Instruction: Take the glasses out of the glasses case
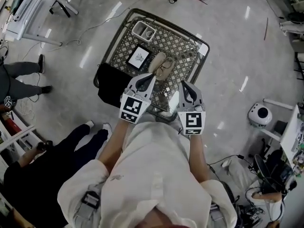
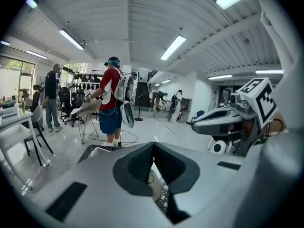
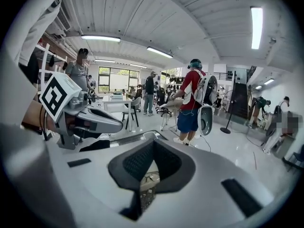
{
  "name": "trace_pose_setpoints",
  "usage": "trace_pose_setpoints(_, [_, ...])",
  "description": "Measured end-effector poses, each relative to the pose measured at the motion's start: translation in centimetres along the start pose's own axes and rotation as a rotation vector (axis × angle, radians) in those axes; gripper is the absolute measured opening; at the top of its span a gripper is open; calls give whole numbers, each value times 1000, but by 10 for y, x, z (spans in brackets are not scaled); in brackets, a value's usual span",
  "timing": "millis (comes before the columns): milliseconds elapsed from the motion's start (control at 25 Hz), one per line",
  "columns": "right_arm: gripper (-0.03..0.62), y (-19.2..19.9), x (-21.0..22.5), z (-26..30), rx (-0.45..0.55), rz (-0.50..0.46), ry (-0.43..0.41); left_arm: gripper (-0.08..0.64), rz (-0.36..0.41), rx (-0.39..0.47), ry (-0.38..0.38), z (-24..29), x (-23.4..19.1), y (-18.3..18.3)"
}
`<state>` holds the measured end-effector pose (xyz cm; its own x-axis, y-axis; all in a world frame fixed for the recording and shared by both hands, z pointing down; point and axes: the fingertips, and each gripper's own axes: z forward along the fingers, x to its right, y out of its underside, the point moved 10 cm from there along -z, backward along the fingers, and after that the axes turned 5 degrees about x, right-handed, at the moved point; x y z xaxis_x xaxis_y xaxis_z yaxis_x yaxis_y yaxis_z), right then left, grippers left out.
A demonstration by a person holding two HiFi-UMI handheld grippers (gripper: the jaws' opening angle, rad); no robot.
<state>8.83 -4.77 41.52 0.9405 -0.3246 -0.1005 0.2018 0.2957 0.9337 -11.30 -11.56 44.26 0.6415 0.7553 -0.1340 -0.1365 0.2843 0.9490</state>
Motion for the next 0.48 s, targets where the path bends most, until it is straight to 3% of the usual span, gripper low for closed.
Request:
trace_pose_setpoints(200, [6, 19, -7, 18, -45, 13, -29, 12, -3, -58, 15, 15, -3, 18])
trace_pose_setpoints(480, [6, 47, 6, 38, -90, 40, -98, 14, -2, -126, -35, 37, -1, 39])
